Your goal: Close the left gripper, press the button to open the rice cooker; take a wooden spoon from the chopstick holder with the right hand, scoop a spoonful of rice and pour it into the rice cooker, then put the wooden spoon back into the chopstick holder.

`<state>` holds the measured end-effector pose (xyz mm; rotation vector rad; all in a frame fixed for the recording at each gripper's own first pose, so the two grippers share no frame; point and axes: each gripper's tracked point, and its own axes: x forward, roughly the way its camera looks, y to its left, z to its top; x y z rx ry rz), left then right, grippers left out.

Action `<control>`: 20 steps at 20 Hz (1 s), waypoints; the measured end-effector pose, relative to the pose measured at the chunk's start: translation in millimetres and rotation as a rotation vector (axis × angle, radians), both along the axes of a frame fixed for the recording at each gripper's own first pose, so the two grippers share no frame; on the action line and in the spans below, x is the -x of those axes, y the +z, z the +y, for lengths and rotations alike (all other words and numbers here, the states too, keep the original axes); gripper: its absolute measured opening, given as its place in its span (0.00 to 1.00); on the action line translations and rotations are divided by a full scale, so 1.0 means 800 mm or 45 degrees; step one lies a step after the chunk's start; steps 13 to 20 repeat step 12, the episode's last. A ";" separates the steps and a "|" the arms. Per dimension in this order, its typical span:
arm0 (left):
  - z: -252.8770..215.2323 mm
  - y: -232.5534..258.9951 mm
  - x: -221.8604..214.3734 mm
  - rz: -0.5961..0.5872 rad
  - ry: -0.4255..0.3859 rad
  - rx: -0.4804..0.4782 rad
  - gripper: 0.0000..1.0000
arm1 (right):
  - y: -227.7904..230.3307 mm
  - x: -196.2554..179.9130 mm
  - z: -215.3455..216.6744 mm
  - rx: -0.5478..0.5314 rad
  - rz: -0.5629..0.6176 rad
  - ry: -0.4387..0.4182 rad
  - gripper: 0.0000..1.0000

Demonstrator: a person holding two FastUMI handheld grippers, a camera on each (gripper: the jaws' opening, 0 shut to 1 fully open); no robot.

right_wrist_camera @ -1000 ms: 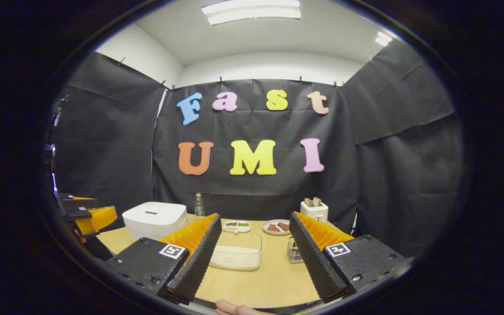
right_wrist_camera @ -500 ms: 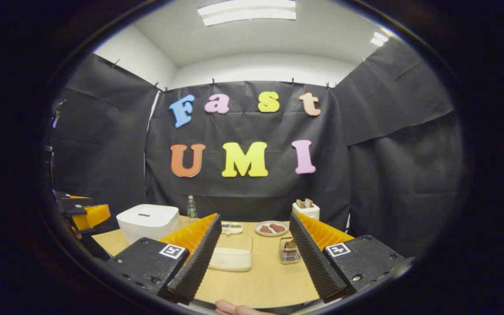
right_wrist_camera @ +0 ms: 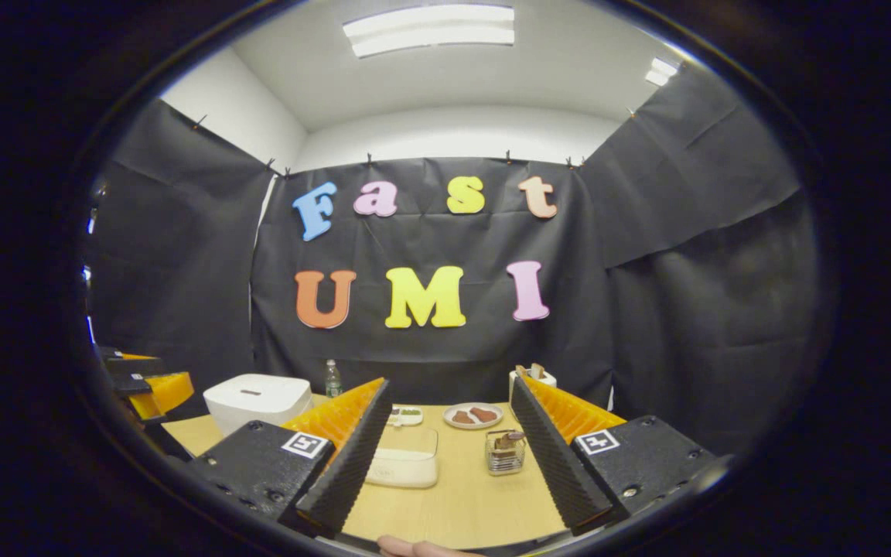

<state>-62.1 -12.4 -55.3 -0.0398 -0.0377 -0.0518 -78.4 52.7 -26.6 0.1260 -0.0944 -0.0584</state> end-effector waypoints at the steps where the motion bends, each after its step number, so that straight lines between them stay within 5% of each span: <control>1: 0.000 0.000 0.000 -0.004 0.001 -0.004 0.94 | -0.005 0.000 0.001 -0.003 0.011 0.006 1.00; 20: 0.013 0.003 0.003 -0.018 0.026 0.052 0.94 | -0.013 -0.008 0.010 -0.021 0.060 0.032 1.00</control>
